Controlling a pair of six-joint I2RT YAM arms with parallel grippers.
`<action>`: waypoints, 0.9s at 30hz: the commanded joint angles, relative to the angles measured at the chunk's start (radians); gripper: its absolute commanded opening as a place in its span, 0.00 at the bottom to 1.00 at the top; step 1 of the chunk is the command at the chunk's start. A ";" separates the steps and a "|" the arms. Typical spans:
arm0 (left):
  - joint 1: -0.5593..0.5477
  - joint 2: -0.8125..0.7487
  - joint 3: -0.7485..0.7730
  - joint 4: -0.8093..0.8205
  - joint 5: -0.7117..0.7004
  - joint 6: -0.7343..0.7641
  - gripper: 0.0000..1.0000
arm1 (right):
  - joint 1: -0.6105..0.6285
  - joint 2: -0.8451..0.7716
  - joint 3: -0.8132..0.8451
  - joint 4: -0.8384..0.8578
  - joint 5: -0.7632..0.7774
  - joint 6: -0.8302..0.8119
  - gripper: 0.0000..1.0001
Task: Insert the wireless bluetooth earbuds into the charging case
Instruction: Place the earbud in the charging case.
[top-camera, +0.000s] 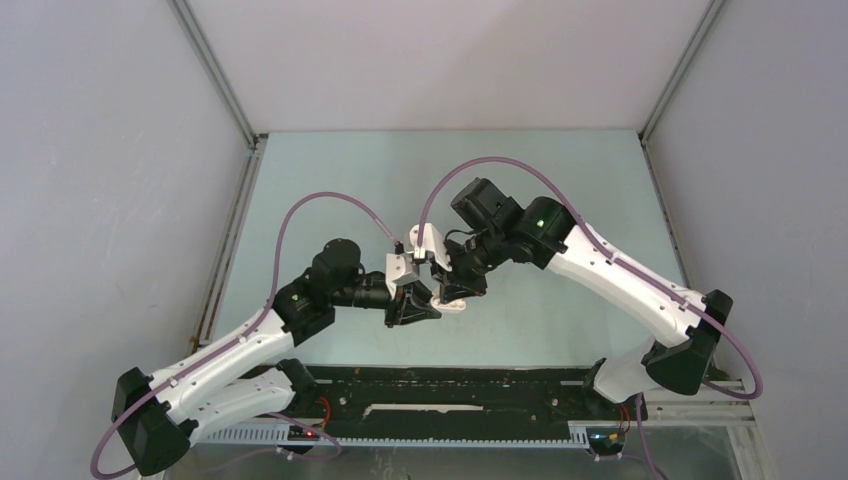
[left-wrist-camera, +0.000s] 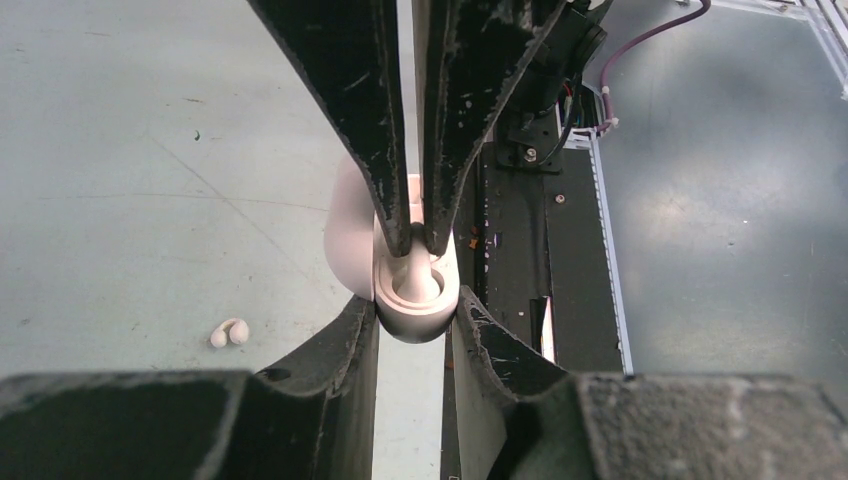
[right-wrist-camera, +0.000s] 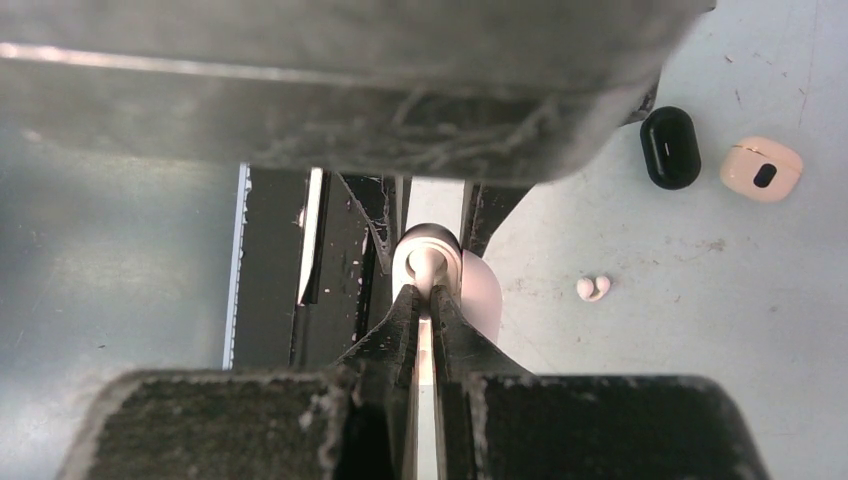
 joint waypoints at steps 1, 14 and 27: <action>-0.006 -0.015 0.003 0.041 0.013 0.011 0.00 | 0.009 0.005 0.033 0.005 0.015 -0.010 0.03; -0.006 -0.009 0.006 0.037 0.006 0.008 0.00 | 0.006 -0.042 0.029 -0.001 0.012 -0.002 0.21; -0.006 -0.005 0.007 0.034 -0.001 0.006 0.00 | -0.049 -0.103 0.029 -0.017 -0.037 -0.014 0.24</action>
